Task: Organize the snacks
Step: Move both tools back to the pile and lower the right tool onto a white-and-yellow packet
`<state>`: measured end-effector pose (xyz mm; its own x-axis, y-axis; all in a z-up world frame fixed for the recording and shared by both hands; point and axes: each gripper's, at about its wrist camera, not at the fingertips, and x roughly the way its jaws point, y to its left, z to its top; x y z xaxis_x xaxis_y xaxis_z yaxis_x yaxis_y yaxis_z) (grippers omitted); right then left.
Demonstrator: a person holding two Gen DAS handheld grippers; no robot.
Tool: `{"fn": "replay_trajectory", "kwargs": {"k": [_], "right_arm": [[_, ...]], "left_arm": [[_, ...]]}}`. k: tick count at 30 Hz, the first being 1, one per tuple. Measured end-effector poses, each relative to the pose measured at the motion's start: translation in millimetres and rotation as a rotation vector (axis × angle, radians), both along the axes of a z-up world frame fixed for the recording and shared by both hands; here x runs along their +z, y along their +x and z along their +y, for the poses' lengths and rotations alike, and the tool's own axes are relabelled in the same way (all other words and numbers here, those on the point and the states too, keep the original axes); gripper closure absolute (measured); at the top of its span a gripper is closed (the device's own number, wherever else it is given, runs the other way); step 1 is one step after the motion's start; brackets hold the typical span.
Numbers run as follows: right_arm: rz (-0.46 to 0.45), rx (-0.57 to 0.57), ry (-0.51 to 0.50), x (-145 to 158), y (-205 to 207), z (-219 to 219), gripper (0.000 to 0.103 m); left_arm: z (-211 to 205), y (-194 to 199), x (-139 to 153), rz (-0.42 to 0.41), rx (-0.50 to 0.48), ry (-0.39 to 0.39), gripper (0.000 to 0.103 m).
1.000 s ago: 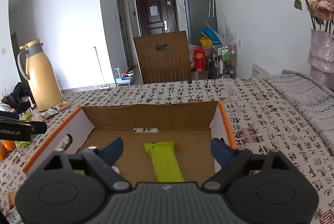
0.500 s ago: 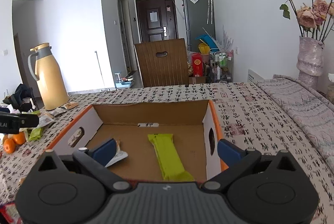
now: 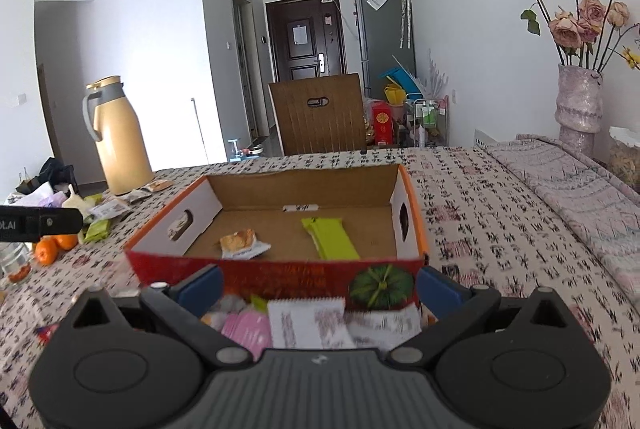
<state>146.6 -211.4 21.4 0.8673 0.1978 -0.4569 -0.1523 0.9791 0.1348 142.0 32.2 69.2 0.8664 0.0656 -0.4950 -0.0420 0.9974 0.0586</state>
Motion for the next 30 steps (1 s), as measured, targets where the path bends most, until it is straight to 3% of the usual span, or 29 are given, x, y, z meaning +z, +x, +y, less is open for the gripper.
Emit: {"fn": "replay_trajectory", "kwargs": {"k": [13, 21, 30], "right_arm": [[0.020, 0.011, -0.039, -18, -62, 3, 0.000], [0.091, 0.046, -0.076, -44, -89, 14, 0.000], [0.157, 0.053, -0.097, -64, -95, 22, 0.000]], "left_arm": [[6, -72, -36, -0.050, -0.049, -0.053, 0.000], [5, -92, -70, 0.002, -0.073, -0.087, 0.000], [-7, -94, -99, 0.086, -0.091, -0.041, 0.000]]}}
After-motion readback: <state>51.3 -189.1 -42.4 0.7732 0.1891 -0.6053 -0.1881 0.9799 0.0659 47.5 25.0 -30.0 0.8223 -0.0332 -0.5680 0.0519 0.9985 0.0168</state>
